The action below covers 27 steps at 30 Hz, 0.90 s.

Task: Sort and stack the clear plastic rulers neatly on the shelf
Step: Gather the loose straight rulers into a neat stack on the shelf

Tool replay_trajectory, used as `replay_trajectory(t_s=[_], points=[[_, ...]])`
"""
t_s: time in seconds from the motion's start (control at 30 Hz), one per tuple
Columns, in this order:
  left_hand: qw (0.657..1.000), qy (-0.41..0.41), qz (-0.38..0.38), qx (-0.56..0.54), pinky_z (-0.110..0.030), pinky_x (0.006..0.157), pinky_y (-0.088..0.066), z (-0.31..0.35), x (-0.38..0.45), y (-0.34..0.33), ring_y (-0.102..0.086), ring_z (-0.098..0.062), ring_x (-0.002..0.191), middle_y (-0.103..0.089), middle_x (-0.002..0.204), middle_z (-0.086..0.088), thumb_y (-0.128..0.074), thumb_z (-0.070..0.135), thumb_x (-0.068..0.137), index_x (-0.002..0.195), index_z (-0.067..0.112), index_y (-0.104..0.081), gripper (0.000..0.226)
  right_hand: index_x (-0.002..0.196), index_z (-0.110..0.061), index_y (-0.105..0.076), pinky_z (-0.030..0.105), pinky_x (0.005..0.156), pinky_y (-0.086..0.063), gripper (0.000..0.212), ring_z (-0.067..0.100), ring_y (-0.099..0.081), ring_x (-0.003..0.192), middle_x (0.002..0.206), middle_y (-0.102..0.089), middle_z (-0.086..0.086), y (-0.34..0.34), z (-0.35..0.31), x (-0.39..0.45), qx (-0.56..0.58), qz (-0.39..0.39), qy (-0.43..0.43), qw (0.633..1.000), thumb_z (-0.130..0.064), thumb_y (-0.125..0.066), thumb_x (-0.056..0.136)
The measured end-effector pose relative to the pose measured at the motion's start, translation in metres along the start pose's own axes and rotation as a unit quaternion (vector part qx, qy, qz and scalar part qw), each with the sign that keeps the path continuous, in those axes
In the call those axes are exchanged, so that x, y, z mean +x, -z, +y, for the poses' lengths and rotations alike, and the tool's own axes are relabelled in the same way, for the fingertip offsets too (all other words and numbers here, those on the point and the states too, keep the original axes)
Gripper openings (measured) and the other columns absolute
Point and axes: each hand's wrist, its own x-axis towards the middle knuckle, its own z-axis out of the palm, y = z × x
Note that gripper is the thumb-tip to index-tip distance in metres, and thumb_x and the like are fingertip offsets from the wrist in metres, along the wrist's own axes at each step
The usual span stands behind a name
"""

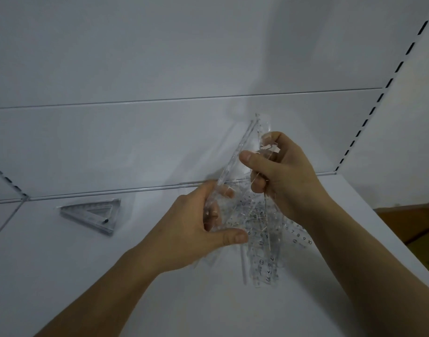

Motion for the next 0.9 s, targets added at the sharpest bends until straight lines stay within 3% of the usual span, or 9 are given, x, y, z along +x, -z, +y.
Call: replay_trajectory(t_s=[0.1,0.17,0.27,0.37,0.57,0.67,0.73,0.8,0.9], points=[[0.998,-0.032,0.042,0.024,-0.036,0.053,-0.042,0.001,-0.001,-0.002,-0.040,-0.013,0.054,-0.042,0.062,0.007,-0.065,0.026,0.093,0.109,0.035,-0.056,0.020,0.102,-0.015,-0.046,0.026,0.052,-0.045,0.032,0.016,-0.047,0.049,0.062,-0.048,-0.003,-0.005,-0.001,-0.005,0.005,0.004,-0.003,1.000,-0.023,-0.073,0.089],[0.998,-0.021,0.038,-0.053,-0.029,0.050,-0.035,0.003,-0.001,0.000,-0.034,-0.019,0.055,-0.039,0.065,-0.004,-0.050,0.023,0.097,0.106,0.031,-0.059,0.015,0.100,-0.014,-0.049,0.029,0.055,-0.045,0.017,0.018,-0.049,0.052,0.070,-0.051,0.003,-0.005,-0.003,-0.005,0.048,0.012,-0.008,0.999,-0.026,-0.061,0.100],[0.973,0.026,0.027,-0.228,-0.027,0.050,-0.034,0.000,0.002,0.002,-0.034,-0.020,0.054,-0.035,0.071,-0.010,-0.045,0.028,0.097,0.112,0.017,-0.063,0.026,0.100,-0.011,-0.060,0.030,0.054,-0.045,0.016,0.020,-0.051,0.054,0.075,-0.053,0.006,-0.001,-0.006,-0.003,0.168,0.031,-0.035,0.985,-0.010,-0.045,0.101],[0.931,0.052,-0.014,-0.362,-0.029,0.050,-0.039,0.001,0.003,0.005,-0.038,-0.017,0.052,-0.039,0.072,-0.005,-0.052,0.028,0.102,0.122,0.008,-0.064,0.031,0.109,-0.006,-0.069,0.033,0.059,-0.052,0.025,0.022,-0.059,0.064,0.077,-0.057,0.005,0.001,-0.006,-0.002,0.141,0.020,-0.029,0.989,-0.001,-0.047,0.099],[0.911,0.092,-0.034,-0.401,-0.024,0.046,-0.017,0.003,0.004,0.015,-0.020,-0.013,0.051,-0.032,0.071,-0.003,-0.052,0.047,0.096,0.125,0.010,-0.065,0.048,0.109,-0.008,-0.066,0.043,0.078,-0.059,0.018,0.026,-0.069,0.088,0.083,-0.065,0.006,-0.001,-0.007,-0.007,0.127,-0.066,-0.010,0.990,0.000,-0.052,0.098],[0.910,0.086,-0.022,-0.406,-0.023,0.045,-0.021,0.004,0.002,0.015,-0.026,-0.013,0.051,-0.034,0.071,-0.004,-0.049,0.041,0.100,0.112,0.010,-0.068,0.039,0.096,-0.013,-0.063,0.033,0.064,-0.054,0.013,0.023,-0.066,0.077,0.078,-0.060,0.004,-0.001,-0.005,-0.008,0.075,-0.052,0.015,0.996,0.000,-0.059,0.094],[0.910,0.086,-0.023,-0.405,-0.024,0.045,-0.027,0.007,0.001,0.013,-0.035,-0.014,0.053,-0.040,0.072,-0.006,-0.046,0.037,0.098,0.108,0.009,-0.067,0.036,0.084,-0.016,-0.059,0.027,0.053,-0.036,0.017,0.017,-0.050,0.062,0.071,-0.051,0.004,-0.001,-0.003,-0.009,0.038,-0.041,0.042,0.998,-0.001,-0.064,0.092],[0.917,0.087,-0.025,-0.390,-0.027,0.049,-0.041,0.009,0.000,0.011,-0.051,-0.021,0.060,-0.054,0.079,-0.012,-0.046,0.036,0.095,0.111,0.005,-0.064,0.039,0.081,-0.014,-0.056,0.031,0.051,-0.021,0.018,0.016,-0.031,0.054,0.066,-0.041,0.005,0.000,-0.002,-0.009,0.050,-0.048,0.055,0.996,-0.003,-0.066,0.090],[0.913,0.093,-0.052,-0.395,-0.042,0.068,-0.057,0.010,-0.001,0.006,-0.069,-0.038,0.082,-0.069,0.099,-0.024,-0.044,0.037,0.097,0.122,-0.003,-0.056,0.048,0.086,-0.011,-0.059,0.025,0.050,-0.026,0.011,0.016,-0.036,0.051,0.065,-0.047,0.006,-0.003,-0.001,-0.011,0.058,-0.067,0.067,0.994,-0.008,-0.069,0.085]])
